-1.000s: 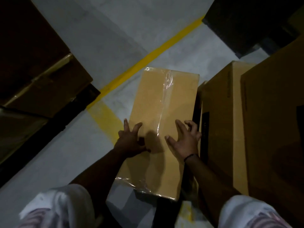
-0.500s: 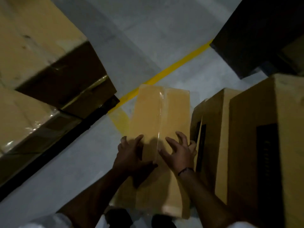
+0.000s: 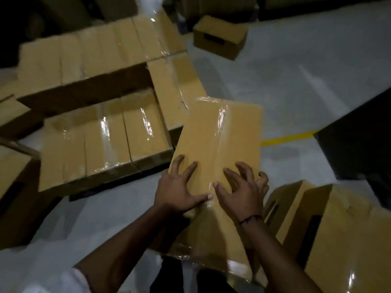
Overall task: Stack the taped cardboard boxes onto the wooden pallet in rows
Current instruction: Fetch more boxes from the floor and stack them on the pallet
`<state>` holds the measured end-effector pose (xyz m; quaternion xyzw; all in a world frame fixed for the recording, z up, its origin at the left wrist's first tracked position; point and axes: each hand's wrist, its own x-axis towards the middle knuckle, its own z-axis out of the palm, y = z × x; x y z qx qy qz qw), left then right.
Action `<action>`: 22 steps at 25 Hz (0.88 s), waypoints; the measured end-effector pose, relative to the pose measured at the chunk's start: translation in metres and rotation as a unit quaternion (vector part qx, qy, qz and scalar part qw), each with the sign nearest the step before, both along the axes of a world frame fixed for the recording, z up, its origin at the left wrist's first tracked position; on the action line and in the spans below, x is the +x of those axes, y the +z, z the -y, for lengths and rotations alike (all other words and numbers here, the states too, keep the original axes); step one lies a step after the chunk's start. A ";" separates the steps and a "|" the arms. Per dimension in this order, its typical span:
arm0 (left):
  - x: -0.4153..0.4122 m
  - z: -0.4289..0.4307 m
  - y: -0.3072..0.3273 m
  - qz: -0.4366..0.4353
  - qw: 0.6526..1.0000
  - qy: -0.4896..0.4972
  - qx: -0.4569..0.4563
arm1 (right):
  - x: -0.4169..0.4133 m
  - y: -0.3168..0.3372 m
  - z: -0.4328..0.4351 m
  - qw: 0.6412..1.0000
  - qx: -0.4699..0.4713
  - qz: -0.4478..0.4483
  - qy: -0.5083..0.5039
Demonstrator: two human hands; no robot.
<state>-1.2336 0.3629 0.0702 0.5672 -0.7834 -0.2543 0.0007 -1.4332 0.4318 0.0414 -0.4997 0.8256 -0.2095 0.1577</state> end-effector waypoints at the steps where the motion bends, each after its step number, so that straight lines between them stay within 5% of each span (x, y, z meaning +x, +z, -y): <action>1: 0.012 -0.004 0.012 -0.019 0.999 0.025 -0.020 | 0.007 0.016 0.007 1.000 -0.013 -0.011 0.022; 11: 0.151 -0.007 0.073 -0.060 0.959 0.259 -0.097 | 0.153 0.111 0.127 0.965 -0.067 -0.087 0.240; 22: 0.275 0.097 0.070 -0.047 0.953 0.292 -0.060 | 0.287 0.100 0.238 0.959 -0.032 -0.079 0.271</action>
